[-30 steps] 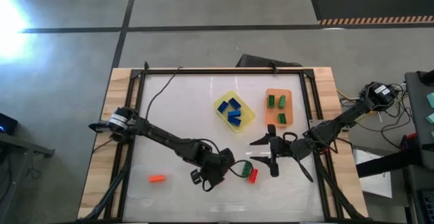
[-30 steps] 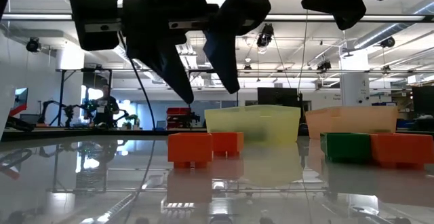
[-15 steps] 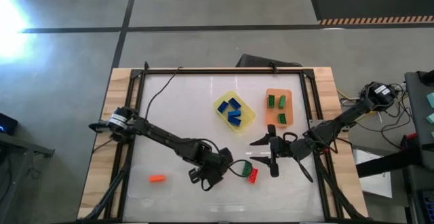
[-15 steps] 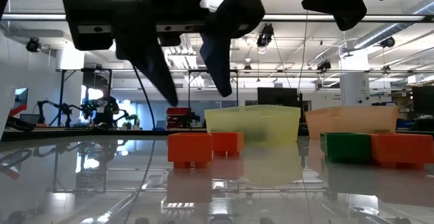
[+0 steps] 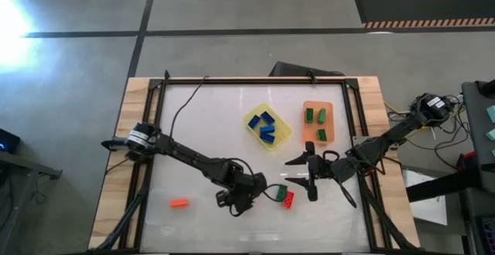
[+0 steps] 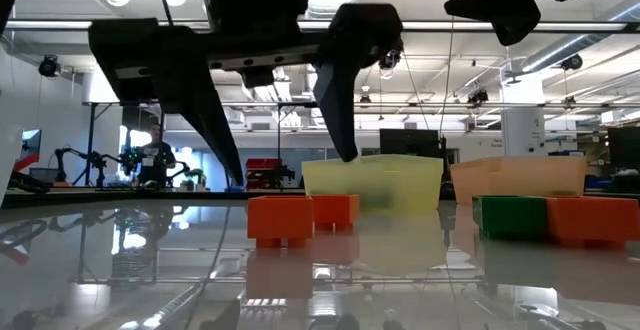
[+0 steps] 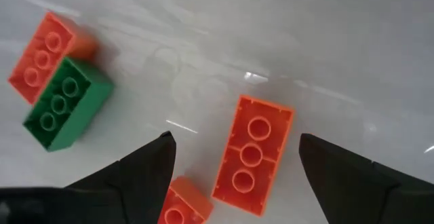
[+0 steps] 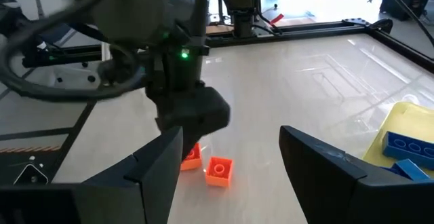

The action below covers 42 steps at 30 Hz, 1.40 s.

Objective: Sort & place blocks by color
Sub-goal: Put the orange game piece into the transparent bin

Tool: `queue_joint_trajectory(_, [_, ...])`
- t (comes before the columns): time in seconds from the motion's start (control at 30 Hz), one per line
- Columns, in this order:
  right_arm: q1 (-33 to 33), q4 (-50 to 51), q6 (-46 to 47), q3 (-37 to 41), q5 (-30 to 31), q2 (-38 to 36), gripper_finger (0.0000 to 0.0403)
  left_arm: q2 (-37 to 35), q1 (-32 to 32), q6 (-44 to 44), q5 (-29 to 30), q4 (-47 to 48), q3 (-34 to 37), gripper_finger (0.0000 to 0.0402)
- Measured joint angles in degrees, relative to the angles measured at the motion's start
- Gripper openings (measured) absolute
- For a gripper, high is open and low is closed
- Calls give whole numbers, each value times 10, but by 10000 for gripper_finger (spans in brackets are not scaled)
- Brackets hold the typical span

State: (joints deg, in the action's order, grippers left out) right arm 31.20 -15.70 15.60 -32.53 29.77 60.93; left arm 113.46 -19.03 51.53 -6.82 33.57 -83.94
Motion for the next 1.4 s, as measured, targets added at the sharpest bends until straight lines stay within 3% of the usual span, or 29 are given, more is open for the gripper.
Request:
queue_joint_trajectory(0.4, [0, 4, 3, -1, 0, 0, 235, 6, 19, 3, -48, -40, 33, 295])
queue_joint_trajectory(0.7, [0, 4, 3, -1, 0, 0, 235, 6, 23, 0, -52, -64, 57, 283])
queue_joint_trajectory(1.03, [0, 4, 18, -1, 0, 0, 235, 6, 26, -1, -52, -88, 84, 219])
queue_joint_trajectory(1.4, [0, 2, 18, 0, 2, 0, 235, 4, 24, -2, -52, -86, 84, 123])
